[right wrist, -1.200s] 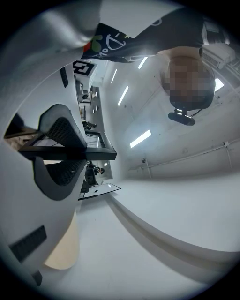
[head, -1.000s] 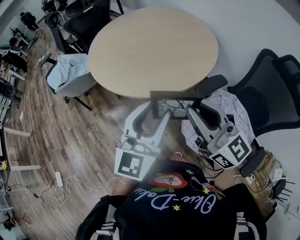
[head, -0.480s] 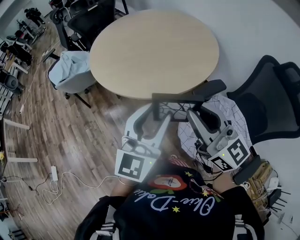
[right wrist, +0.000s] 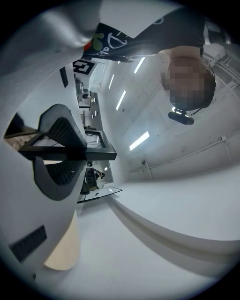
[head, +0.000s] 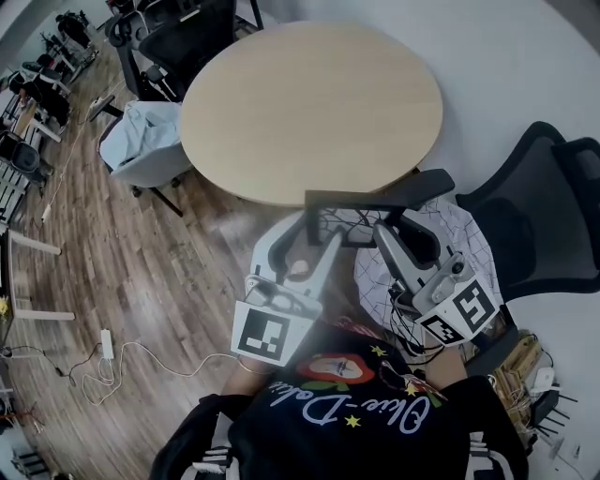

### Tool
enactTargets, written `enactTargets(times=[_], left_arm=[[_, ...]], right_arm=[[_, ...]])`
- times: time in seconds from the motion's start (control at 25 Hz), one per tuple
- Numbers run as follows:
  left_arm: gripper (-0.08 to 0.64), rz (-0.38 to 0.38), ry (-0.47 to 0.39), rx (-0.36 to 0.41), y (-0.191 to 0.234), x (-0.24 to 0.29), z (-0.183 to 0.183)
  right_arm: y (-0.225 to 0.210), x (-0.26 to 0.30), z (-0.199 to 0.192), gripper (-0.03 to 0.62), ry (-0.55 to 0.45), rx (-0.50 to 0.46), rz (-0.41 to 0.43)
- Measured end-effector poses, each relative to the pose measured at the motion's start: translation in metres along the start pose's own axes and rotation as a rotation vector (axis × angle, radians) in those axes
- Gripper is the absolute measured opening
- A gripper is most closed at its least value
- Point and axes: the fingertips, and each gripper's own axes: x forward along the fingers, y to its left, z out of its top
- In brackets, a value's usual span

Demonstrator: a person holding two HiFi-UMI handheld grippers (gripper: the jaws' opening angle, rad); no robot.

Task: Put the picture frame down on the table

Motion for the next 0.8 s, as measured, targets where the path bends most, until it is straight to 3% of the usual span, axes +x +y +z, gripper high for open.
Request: enactTargets(times=[0.8], left_arm=[[0.167,-0.115,0.009,-0.013,0.13,0.135,-0.029]], right_arm=[[-0.124,0.13,-0.027,0.063,0.013,-0.002,-0.142]])
